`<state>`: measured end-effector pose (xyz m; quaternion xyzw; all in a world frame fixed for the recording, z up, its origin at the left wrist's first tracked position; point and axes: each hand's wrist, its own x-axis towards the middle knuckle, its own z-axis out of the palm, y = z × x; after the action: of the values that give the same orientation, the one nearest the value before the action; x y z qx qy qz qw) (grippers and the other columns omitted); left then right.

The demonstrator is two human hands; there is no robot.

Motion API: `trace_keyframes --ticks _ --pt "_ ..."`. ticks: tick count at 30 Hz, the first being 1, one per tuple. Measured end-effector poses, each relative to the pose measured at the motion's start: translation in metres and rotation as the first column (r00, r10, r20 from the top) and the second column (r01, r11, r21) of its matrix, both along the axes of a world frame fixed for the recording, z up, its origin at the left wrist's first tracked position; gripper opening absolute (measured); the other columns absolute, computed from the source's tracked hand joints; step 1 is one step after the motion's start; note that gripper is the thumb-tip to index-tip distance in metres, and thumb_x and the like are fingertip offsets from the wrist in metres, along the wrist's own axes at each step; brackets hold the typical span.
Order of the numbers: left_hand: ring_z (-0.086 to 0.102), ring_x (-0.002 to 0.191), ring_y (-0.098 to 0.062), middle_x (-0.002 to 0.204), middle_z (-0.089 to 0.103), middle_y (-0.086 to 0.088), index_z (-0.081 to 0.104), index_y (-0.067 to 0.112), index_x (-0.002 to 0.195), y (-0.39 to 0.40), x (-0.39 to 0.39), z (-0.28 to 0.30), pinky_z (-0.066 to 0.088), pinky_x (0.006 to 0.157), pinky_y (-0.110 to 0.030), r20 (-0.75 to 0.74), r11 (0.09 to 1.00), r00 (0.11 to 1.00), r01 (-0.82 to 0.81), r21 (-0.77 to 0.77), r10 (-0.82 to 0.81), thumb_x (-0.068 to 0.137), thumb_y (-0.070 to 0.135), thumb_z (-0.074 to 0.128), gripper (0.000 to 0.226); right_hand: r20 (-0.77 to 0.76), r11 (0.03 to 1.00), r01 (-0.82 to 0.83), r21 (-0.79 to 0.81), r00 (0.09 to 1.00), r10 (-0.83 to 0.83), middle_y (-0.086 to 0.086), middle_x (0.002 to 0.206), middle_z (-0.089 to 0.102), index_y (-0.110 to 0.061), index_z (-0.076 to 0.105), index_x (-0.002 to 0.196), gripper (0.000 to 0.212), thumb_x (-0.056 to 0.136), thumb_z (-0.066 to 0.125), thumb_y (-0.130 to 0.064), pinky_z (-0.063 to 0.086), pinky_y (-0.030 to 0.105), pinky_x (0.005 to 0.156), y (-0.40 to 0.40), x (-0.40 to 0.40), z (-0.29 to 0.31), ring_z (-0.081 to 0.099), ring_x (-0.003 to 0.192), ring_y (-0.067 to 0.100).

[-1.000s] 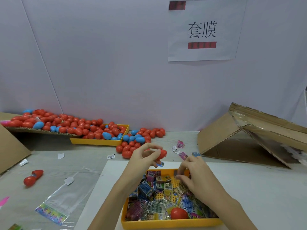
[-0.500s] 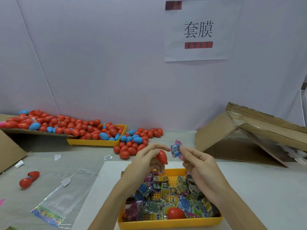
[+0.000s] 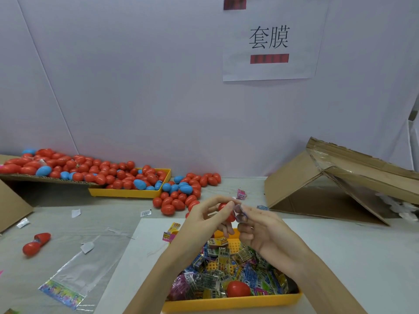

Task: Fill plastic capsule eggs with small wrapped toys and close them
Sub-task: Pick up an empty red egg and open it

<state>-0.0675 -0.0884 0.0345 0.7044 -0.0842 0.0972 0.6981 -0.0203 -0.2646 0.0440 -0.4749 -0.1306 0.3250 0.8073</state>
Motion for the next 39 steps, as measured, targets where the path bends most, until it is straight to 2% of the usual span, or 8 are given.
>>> trace_keyframes --ticks 12,18,20,22,26,30,35,39 --pt "0.069 0.075 -0.015 0.087 0.074 -0.002 0.077 0.033 0.111 0.000 -0.006 0.005 0.059 0.074 -0.027 0.062 0.995 0.997 -0.058 0.087 0.052 0.087 0.036 0.081 0.024 -0.196 0.996 -0.009 0.093 0.980 0.027 0.014 0.092 0.060 0.002 0.071 0.113 0.034 0.081 0.072 -0.011 0.043 0.019 0.048 0.001 -0.008 0.006 0.046 0.068 0.014" --pt "0.066 0.072 -0.017 0.082 0.071 -0.004 0.075 0.018 0.102 0.000 -0.004 0.003 0.055 0.069 -0.027 0.058 0.995 0.995 -0.087 0.047 0.084 0.089 0.029 0.082 0.019 -0.198 0.999 -0.002 0.041 0.980 0.010 0.015 0.089 0.064 0.001 0.075 0.114 0.036 0.085 0.073 -0.020 0.045 0.021 0.049 0.001 -0.005 0.003 0.053 0.065 0.015" --pt "0.065 0.070 -0.018 0.078 0.069 -0.003 0.075 0.017 0.101 0.001 -0.004 0.002 0.056 0.069 -0.029 0.046 0.993 0.992 -0.116 0.029 0.115 0.090 0.029 0.081 0.017 -0.064 0.989 0.127 -0.081 0.989 -0.132 0.013 0.092 0.070 -0.005 0.076 0.114 0.034 0.095 0.067 -0.032 0.050 0.025 0.053 0.003 -0.004 0.001 0.063 0.068 0.018" --pt "0.065 0.069 -0.018 0.075 0.068 -0.004 0.075 0.020 0.098 0.003 -0.003 0.000 0.057 0.070 -0.030 0.025 0.987 0.987 -0.157 0.032 0.156 0.090 0.029 0.080 0.013 0.249 0.916 0.322 -0.241 0.932 -0.262 0.003 0.091 0.075 -0.018 0.081 0.105 0.038 0.099 0.056 -0.047 0.053 0.024 0.060 0.005 -0.003 -0.001 0.069 0.075 0.015" --pt "0.062 0.064 -0.016 0.072 0.066 -0.013 0.076 0.022 0.093 0.005 -0.001 -0.003 0.055 0.067 -0.028 -0.019 0.978 0.979 -0.203 0.042 0.203 0.090 0.031 0.080 0.009 0.644 0.851 0.435 -0.295 0.748 -0.159 -0.007 0.088 0.078 -0.030 0.079 0.104 0.022 0.093 0.065 -0.044 0.054 0.018 0.066 0.003 -0.008 -0.001 0.070 0.074 0.005" --pt "0.064 0.065 -0.019 0.080 0.070 -0.008 0.077 0.022 0.101 0.004 -0.001 -0.001 0.055 0.067 -0.027 -0.075 0.987 0.984 -0.157 0.024 0.159 0.090 0.040 0.077 0.021 0.632 0.830 0.474 -0.295 0.748 -0.202 -0.006 0.089 0.079 -0.024 0.078 0.105 0.013 0.096 0.072 -0.018 0.056 0.020 0.066 0.004 -0.009 -0.006 0.073 0.082 0.008" --pt "0.070 0.076 -0.029 0.104 0.070 -0.020 0.075 0.011 0.120 0.007 0.002 0.006 0.058 0.067 -0.030 -0.132 0.959 0.991 -0.009 -0.282 -0.029 0.095 0.020 0.063 0.028 0.478 0.854 0.460 -0.242 0.823 -0.307 0.000 0.092 0.080 -0.015 0.075 0.113 0.017 0.096 0.071 -0.015 0.055 0.017 0.064 0.000 -0.006 -0.001 0.076 0.082 0.010" --pt "0.074 0.091 -0.030 0.111 0.074 -0.017 0.070 0.021 0.127 0.011 -0.003 0.006 0.059 0.082 -0.030 -0.058 0.996 0.998 0.012 -0.087 -0.017 0.104 0.021 0.060 0.025 0.445 0.860 0.459 -0.224 0.833 -0.328 -0.004 0.093 0.080 -0.018 0.076 0.110 0.018 0.093 0.072 -0.023 0.057 0.018 0.067 0.001 -0.006 0.001 0.076 0.089 0.013"
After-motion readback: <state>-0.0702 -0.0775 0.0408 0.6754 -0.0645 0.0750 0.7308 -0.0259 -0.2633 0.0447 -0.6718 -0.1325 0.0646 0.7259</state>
